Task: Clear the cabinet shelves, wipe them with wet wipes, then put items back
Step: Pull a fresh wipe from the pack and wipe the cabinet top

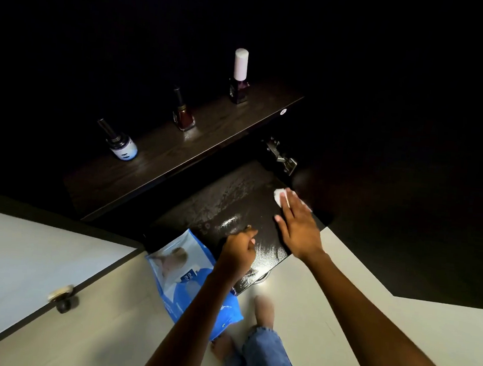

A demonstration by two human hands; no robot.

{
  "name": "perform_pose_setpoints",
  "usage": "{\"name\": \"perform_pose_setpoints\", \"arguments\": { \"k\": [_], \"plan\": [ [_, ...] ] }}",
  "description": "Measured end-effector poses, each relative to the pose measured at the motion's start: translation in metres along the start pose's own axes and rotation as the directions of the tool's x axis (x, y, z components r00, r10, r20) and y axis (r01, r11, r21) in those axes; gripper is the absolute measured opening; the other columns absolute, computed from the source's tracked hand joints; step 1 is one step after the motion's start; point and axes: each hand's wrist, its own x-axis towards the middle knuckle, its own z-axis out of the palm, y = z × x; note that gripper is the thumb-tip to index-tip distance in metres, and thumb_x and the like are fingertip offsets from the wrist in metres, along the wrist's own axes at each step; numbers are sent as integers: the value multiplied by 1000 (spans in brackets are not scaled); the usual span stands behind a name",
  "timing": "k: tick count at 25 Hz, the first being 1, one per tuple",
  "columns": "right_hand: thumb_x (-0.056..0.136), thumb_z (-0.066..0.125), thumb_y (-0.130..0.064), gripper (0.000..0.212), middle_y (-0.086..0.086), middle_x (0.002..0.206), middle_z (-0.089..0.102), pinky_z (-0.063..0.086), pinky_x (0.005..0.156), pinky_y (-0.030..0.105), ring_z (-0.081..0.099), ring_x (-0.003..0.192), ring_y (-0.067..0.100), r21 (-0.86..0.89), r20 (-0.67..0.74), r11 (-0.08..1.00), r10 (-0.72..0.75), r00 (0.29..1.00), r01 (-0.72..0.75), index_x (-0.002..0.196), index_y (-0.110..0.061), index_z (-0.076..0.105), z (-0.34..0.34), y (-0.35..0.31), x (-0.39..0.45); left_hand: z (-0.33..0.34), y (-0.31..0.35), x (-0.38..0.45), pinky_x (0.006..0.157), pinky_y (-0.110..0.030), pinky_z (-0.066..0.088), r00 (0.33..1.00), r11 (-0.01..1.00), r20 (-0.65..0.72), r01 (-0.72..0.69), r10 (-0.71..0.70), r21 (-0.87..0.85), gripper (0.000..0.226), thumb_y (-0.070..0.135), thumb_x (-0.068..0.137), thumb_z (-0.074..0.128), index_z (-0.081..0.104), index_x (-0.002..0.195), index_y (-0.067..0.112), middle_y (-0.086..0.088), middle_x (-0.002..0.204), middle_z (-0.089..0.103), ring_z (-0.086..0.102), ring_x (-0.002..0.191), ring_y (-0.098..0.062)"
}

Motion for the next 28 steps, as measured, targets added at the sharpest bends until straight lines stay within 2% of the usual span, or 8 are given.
{"name": "perform_pose_setpoints", "arguments": {
  "k": [3, 6, 9, 11, 15, 22, 25, 28],
  "plan": [
    [96, 11, -47, 63, 11, 155, 21, 19, 116, 40, 15, 144, 23, 75, -79, 989, 132, 988, -126, 147, -10, 22, 10, -13, -41, 5, -1, 6, 103, -25, 35, 999, 994, 10, 34, -35, 99, 38, 17, 86, 42, 62, 115, 2, -17, 127, 58, 52, 123, -24],
    [98, 10, -44, 59, 9, 154, 24, 19, 116, 40, 19, 143, 24, 83, -32, 997, 7, 999, -4, 146, -13, 25, 18, -35, -53, 9, 1, 10, 97, -33, 42, 998, 983, -50, 34, -25, 180, 29, 10, 88, 45, 64, 109, 3, -20, 115, 65, 58, 112, -31],
    [96, 14, -42, 58, 6, 156, 20, 18, 117, 39, 13, 145, 21, 95, 14, 986, -139, 990, 138, 147, -15, 22, 8, -36, 4, 11, 3, 12, 92, -36, 44, 995, 981, -96, 32, -14, 192, 35, 13, 86, 38, 66, 103, 2, -22, 106, 68, 61, 105, -34],
    [94, 13, -45, 62, 8, 156, 17, 17, 117, 40, 12, 145, 24, 57, 28, 990, -129, 991, 127, 148, -14, 19, 3, -35, 44, 13, 2, 15, 92, -36, 43, 996, 976, -82, 62, -45, 211, 31, 9, 86, 42, 65, 107, 4, -21, 106, 68, 60, 106, -34],
    [98, 29, -46, 63, 8, 158, 10, 10, 118, 36, 8, 146, 22, -14, 52, 995, -93, 994, 94, 149, -14, 11, 3, -29, 63, 15, 5, 12, 91, -36, 43, 996, 966, -59, 75, -62, 248, 27, 8, 89, 44, 64, 106, 3, -20, 106, 68, 60, 105, -34],
    [98, 13, -47, 61, 5, 157, 15, 20, 117, 33, 11, 145, 18, -80, -2, 987, -142, 990, 141, 149, -14, 14, 0, 21, -5, 11, 6, 13, 90, -36, 47, 996, 974, -76, 69, -53, 217, 27, 7, 89, 43, 65, 104, 1, -21, 105, 67, 62, 101, -33],
    [96, 4, -50, 62, 2, 157, 16, 17, 119, 34, 10, 145, 15, 40, -38, 996, -78, 996, 79, 148, -17, 15, 1, 26, -29, 11, 4, 14, 90, -34, 49, 995, 981, -78, 71, -58, 178, 29, 8, 91, 43, 65, 108, 2, -20, 108, 67, 63, 101, -30],
    [97, 9, -49, 60, 0, 156, 15, 9, 119, 30, 10, 145, 15, 221, -75, 975, -3, 997, 20, 147, -18, 21, 10, 10, -50, 9, 0, 15, 94, -27, 42, 995, 996, -77, 60, -55, 65, 29, 9, 90, 47, 64, 112, 1, -19, 114, 66, 60, 109, -28]
  ]
}}
